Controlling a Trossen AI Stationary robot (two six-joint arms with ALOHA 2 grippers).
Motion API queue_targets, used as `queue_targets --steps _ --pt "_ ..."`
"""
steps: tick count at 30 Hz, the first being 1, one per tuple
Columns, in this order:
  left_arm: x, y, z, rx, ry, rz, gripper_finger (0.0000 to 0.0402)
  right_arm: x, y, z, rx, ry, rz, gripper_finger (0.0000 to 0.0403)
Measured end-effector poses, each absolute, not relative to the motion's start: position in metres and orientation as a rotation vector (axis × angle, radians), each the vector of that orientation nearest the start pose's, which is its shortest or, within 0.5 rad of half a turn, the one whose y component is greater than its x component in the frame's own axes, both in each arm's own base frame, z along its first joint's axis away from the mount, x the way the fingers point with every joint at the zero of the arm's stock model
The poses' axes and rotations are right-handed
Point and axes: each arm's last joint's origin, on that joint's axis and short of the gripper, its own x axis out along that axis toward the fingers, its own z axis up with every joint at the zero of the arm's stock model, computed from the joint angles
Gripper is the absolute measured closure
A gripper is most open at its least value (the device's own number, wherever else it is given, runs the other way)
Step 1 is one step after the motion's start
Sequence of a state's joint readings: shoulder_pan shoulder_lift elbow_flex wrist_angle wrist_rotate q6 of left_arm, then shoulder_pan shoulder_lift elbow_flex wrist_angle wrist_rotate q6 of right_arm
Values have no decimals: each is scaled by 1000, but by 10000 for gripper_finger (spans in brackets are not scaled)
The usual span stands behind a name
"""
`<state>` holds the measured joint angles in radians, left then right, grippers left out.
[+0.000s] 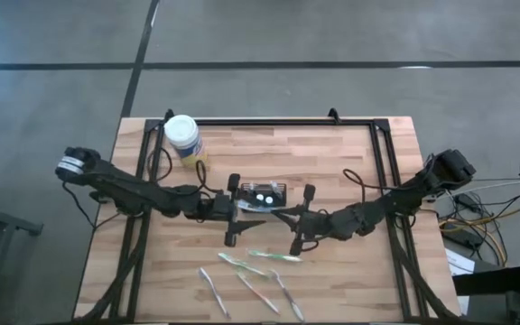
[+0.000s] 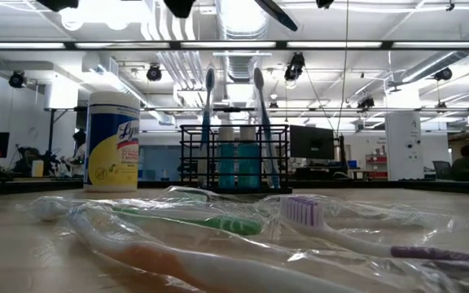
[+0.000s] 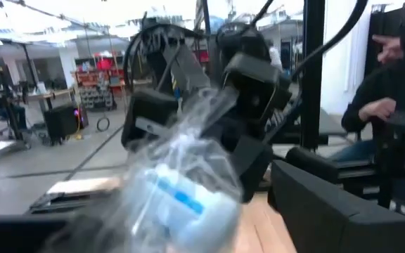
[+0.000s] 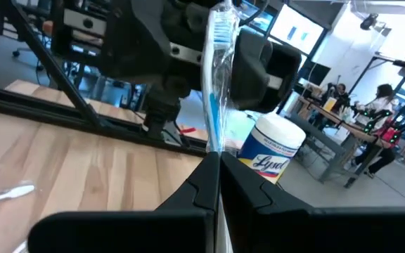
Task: Pick & Place toothbrushing station
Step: Put the blue toothbrush into the mesh organizer
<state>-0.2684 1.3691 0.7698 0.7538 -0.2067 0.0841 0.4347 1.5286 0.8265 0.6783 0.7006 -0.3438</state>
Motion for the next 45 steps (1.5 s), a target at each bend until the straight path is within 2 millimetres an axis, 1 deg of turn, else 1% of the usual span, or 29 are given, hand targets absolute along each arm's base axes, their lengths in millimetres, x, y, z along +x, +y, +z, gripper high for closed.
queue_targets --steps 3,11,12,18,21,23,26,30,33,36,38,41,43,45 --pt "292 -74 287 50 -142 -53 217 303 120 252 -365 64 -266 395" --pt "291 -73 287 117 -138 -22 370 303 120 252 -372 61 -270 395" --pt "291 -73 287 127 -139 -21 383 303 120 252 -373 62 -269 395" --pt "291 -71 286 152 -129 -16 388 303 120 251 -378 72 -258 394" --pt "289 -69 288 165 -118 -15 390 303 122 249 -370 90 -189 394" --pt "287 -68 290 179 -113 -16 390 301 121 250 -338 94 -181 390" --pt "282 -64 296 184 -115 0 390 298 120 253 -301 105 -174 369" --pt "273 -59 302 216 -77 48 390 291 117 260 -250 117 -171 325" --pt "262 -54 307 254 -25 87 390 282 115 266 -226 152 -178 302" --pt "251 -49 311 265 16 100 390 269 112 273 -184 190 -174 294" --pt "243 -46 312 268 59 109 390 258 110 280 -154 206 -180 297" --pt "235 -41 312 221 112 153 390 242 109 289 -123 229 -193 308" --pt "233 -38 308 183 154 187 390 231 108 292 -109 246 -199 316" --pt "236 -35 300 166 210 220 390 222 106 295 -105 264 -205 324"
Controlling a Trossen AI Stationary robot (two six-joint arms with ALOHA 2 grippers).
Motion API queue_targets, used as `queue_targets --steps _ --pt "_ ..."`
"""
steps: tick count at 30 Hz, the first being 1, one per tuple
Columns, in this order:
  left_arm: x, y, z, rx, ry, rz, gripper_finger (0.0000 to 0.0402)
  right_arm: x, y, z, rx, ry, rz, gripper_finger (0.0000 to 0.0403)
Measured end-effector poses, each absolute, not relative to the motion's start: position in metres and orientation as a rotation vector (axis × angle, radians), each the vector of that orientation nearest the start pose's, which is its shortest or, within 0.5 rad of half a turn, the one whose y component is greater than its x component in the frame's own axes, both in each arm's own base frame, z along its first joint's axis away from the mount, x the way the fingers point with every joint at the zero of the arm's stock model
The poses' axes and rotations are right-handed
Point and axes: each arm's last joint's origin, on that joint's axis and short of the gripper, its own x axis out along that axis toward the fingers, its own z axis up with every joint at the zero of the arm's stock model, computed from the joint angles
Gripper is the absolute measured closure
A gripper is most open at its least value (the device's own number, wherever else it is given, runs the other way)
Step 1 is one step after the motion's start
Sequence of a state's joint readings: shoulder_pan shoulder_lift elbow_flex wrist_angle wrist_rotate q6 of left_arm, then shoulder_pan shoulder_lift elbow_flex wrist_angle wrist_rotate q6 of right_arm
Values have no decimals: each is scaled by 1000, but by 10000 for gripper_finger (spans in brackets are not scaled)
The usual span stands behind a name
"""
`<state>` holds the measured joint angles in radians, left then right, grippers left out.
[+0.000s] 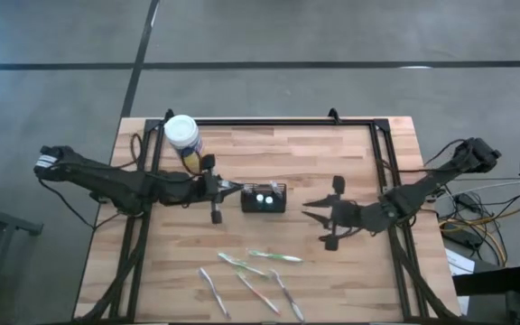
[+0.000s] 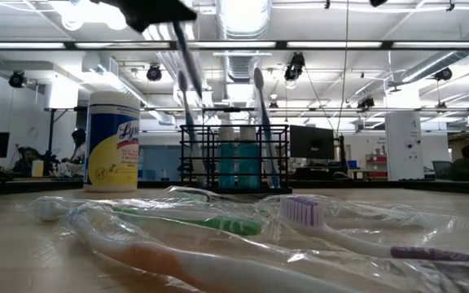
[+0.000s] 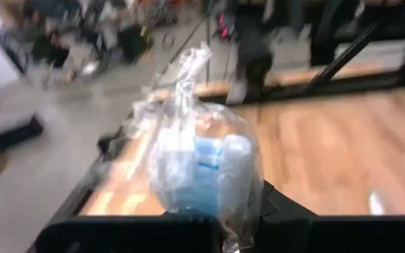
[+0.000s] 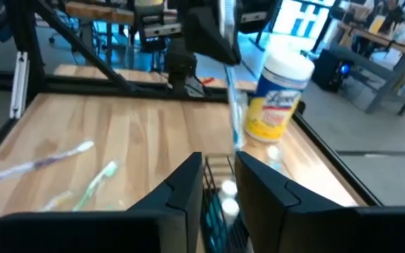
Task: Pick & Place toothbrushing station
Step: Put the blue toothbrush into the mesh organizer
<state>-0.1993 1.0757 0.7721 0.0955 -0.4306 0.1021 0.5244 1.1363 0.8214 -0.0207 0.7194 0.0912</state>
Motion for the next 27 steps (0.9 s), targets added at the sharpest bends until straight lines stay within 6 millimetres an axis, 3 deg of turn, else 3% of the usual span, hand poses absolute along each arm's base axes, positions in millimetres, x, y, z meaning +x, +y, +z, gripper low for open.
queue_targets --steps 9,27 --pt "252 -32 290 202 242 240 390 200 100 294 -106 265 -222 353" --pt "284 -13 246 189 412 275 388 198 100 285 -99 282 -216 360"
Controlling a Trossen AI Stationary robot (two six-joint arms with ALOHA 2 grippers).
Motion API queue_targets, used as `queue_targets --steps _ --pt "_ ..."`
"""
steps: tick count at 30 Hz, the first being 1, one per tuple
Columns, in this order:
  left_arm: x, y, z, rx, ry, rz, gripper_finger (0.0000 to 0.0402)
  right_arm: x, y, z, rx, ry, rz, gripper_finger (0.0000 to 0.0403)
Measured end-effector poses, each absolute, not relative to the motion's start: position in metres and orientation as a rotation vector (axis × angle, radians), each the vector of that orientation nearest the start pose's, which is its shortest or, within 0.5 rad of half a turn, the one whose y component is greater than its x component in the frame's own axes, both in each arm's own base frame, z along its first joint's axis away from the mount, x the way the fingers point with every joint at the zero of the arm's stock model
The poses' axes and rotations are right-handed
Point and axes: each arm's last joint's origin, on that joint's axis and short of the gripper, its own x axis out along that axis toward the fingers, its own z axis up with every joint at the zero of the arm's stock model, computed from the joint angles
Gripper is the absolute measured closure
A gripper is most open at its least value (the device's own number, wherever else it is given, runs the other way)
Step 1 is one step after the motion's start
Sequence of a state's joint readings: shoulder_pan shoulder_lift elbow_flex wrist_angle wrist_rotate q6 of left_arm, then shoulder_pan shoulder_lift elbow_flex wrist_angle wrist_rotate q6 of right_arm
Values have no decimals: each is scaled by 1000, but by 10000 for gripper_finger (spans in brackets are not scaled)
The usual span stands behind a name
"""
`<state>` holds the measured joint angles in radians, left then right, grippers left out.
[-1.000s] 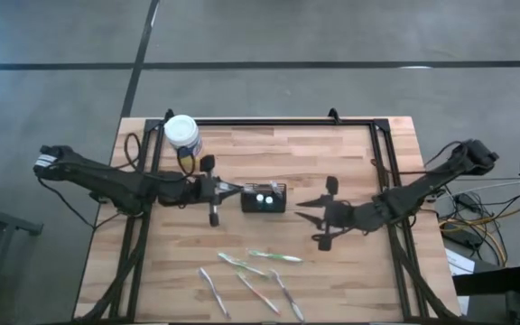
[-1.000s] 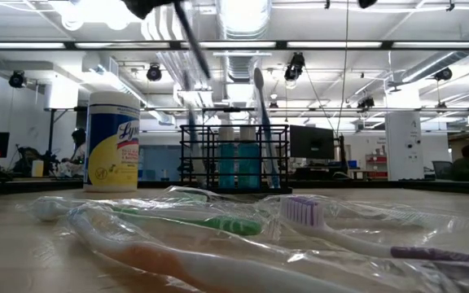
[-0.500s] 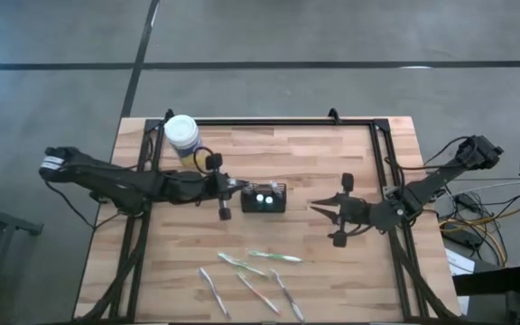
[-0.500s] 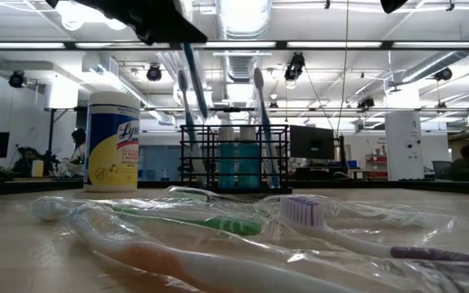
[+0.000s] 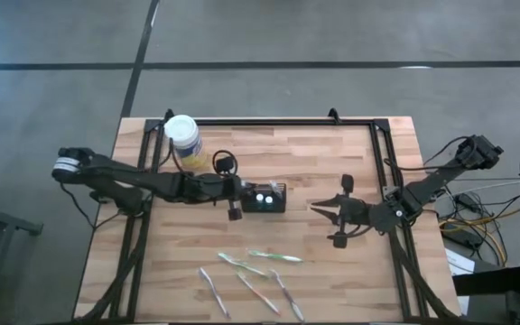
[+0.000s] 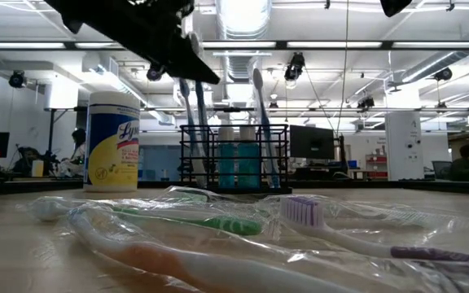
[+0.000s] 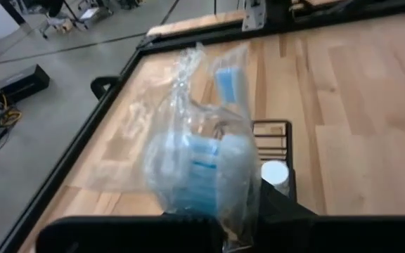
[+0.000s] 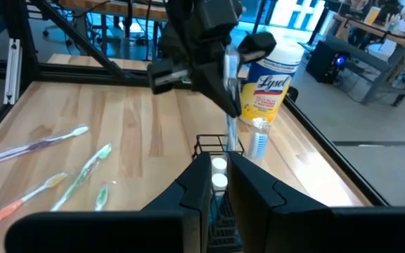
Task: Pick & Place toothbrushing station
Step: Put the blue toothbrush into the mesh organizer
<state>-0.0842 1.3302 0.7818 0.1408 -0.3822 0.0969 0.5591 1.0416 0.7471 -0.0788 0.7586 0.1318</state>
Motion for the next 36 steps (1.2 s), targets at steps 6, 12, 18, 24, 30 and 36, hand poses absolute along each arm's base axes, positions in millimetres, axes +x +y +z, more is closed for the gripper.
queue_targets --steps 6,12,18,24,30,36 --pt "292 -6 232 167 452 290 391 198 100 285 -89 280 -217 360" --pt "299 0 221 136 482 282 387 198 101 285 -78 280 -210 360" --pt "303 0 211 132 512 284 384 198 101 285 -78 280 -209 360" --pt "300 0 216 150 501 279 307 198 101 285 -77 280 -208 360" --pt "289 -2 239 144 430 250 202 198 102 285 -67 284 -186 360" --pt "274 -1 264 127 342 257 125 198 102 285 -67 285 -182 360"
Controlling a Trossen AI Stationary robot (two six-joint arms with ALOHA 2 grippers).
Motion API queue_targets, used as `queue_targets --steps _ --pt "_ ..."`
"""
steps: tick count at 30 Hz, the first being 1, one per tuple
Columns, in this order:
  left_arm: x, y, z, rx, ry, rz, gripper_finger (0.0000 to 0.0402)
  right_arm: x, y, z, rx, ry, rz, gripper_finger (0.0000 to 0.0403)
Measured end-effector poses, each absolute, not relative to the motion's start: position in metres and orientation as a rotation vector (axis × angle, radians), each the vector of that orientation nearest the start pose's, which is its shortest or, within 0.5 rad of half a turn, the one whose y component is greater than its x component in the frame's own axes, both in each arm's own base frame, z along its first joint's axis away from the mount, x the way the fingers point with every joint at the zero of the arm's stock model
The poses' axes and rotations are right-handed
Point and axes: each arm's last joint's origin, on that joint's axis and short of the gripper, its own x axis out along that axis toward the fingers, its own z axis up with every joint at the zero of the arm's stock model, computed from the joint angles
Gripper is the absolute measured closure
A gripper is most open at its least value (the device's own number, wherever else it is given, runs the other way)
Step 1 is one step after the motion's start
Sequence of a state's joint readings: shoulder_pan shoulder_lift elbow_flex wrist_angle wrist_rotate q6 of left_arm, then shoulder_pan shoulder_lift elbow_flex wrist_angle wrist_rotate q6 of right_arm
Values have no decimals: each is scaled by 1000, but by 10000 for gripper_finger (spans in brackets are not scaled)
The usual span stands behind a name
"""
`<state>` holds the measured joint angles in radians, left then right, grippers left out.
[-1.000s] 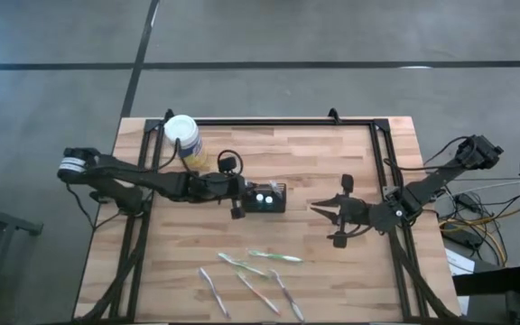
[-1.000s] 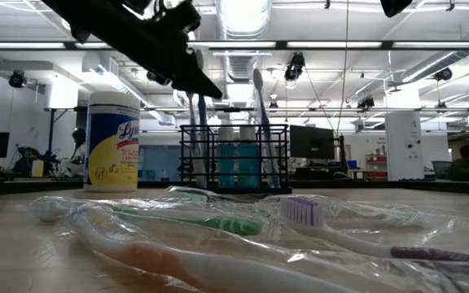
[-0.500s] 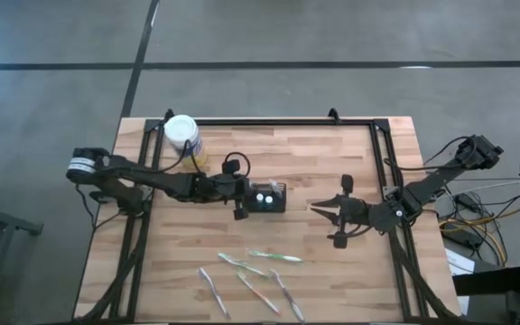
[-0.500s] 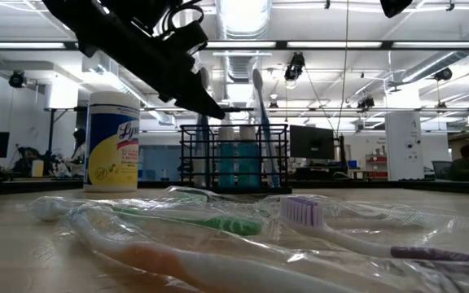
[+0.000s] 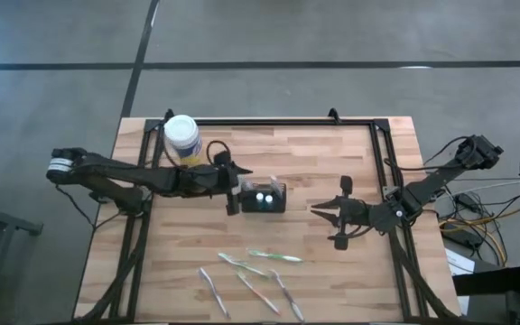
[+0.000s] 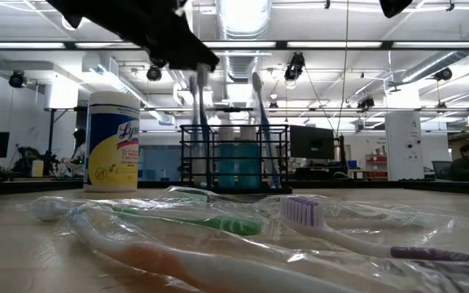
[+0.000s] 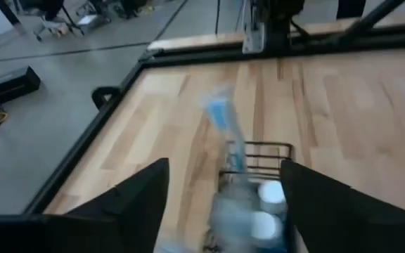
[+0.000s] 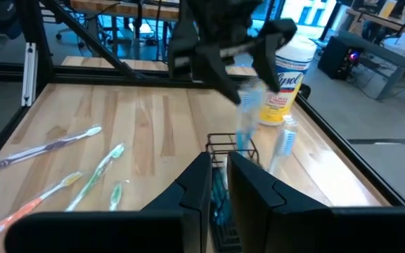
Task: Pick & Place toothbrushing station
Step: Put the blue toothbrush into the mesh organizer
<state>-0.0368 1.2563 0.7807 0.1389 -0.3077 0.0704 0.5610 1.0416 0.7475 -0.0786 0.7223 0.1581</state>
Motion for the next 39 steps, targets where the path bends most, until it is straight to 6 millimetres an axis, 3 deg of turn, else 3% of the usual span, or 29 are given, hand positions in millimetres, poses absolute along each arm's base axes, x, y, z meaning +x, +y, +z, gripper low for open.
queue_targets --steps 6,14,17,22,23,30,39 --pt "258 -4 284 120 277 250 113 198 102 285 -71 286 -182 360" --pt "247 -4 295 177 255 240 144 198 102 285 -71 286 -183 360" --pt "247 -6 293 210 275 220 201 198 102 285 -72 286 -183 360" --pt "250 -9 289 256 289 109 364 198 102 285 -87 287 -183 360" --pt "250 -9 289 261 289 105 381 198 102 285 -87 287 -183 360" --pt "250 -8 286 246 315 118 397 198 102 285 -87 286 -184 360" --pt "263 -9 268 258 385 108 395 198 102 285 -87 286 -184 360"
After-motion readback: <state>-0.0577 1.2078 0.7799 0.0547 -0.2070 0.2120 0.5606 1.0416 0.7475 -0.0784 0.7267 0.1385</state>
